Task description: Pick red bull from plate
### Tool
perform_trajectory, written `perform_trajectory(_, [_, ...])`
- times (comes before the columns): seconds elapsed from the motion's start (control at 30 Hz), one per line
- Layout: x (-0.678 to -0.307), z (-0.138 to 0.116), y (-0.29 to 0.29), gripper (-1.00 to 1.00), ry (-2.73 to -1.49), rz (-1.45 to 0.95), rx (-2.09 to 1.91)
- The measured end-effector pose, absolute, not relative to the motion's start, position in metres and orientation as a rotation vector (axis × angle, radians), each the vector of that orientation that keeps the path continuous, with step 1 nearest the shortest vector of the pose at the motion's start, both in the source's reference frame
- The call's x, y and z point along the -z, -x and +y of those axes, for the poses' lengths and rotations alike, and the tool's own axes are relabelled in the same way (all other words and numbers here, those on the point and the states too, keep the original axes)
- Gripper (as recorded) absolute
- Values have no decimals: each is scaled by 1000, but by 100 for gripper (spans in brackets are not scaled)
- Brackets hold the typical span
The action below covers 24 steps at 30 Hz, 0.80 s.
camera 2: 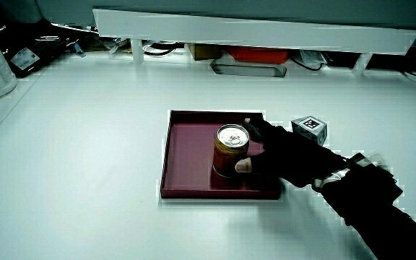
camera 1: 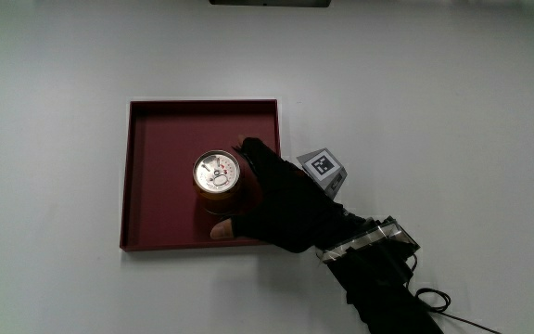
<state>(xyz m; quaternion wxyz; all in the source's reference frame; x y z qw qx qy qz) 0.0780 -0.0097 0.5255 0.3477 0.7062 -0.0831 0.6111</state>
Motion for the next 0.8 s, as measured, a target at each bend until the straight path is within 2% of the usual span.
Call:
perform_trajectory(0.3, [-535,-5,-76,52,-1861,-143,-1706])
perform_trajectory(0.53, [-537,-4,-74,80,-1822,-115,-1748])
perform_trajectory(0.7, [-538,-4,-74,100,-1866,-145,-1773])
perform_trajectory(0.8, [-536,-3,-75,100,-1880,-148,-1792])
